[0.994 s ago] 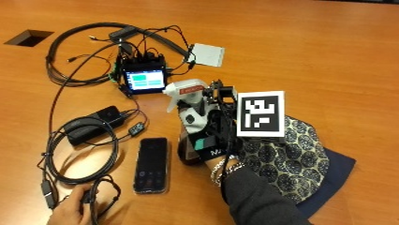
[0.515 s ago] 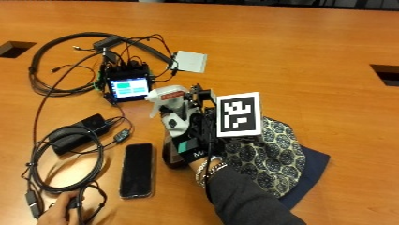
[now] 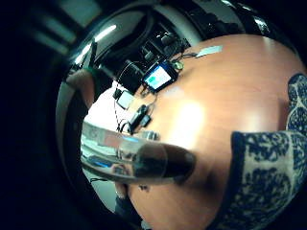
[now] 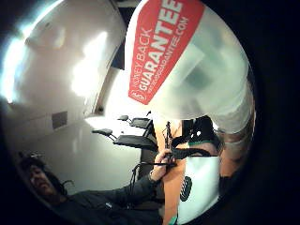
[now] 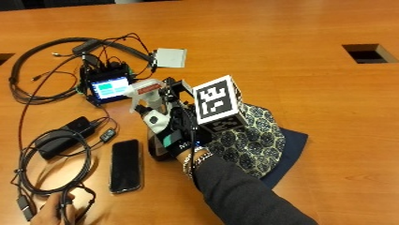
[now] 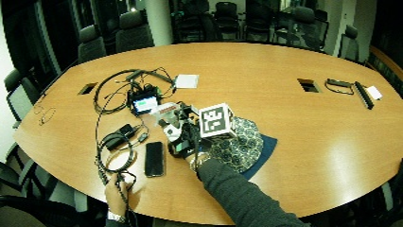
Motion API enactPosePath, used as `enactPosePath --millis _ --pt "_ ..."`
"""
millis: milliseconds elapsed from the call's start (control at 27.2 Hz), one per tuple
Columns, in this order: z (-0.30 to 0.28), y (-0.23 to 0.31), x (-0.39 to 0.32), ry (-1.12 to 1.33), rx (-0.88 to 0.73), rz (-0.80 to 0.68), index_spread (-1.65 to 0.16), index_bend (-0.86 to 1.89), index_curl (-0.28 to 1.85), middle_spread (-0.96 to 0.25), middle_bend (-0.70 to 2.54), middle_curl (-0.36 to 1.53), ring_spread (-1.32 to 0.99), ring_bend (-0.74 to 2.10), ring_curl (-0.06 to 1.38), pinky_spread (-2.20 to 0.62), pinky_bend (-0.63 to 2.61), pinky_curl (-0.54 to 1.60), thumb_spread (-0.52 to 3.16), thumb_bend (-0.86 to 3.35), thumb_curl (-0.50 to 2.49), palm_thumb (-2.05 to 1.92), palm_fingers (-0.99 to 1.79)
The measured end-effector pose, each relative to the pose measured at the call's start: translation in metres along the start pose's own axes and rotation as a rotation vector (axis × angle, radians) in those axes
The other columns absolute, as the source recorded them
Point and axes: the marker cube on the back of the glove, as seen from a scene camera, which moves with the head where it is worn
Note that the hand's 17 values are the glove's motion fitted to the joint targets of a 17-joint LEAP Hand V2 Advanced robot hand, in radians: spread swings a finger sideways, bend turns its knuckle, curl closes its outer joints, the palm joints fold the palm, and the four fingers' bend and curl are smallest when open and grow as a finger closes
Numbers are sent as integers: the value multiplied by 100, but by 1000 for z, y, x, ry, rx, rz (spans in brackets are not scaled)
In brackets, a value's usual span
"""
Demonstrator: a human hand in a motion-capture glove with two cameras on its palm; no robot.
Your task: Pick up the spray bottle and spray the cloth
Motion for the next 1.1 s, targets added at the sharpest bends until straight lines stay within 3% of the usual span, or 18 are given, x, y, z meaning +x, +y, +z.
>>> enactPosePath --millis 295,663,1105 --pt "-28 2 2 202 -148 39 -31 4 38 -13 27 44 -13 46 40 9 41 40 96 -3 59 90 48" --pt "-88 14 8 562 -268 36 -32 9 29 -8 18 39 -8 43 36 20 49 39 101 -8 46 63 35" --pt "-149 84 -3 840 -393 95 -37 13 26 -4 20 37 -3 40 34 26 41 35 105 -5 36 44 30"
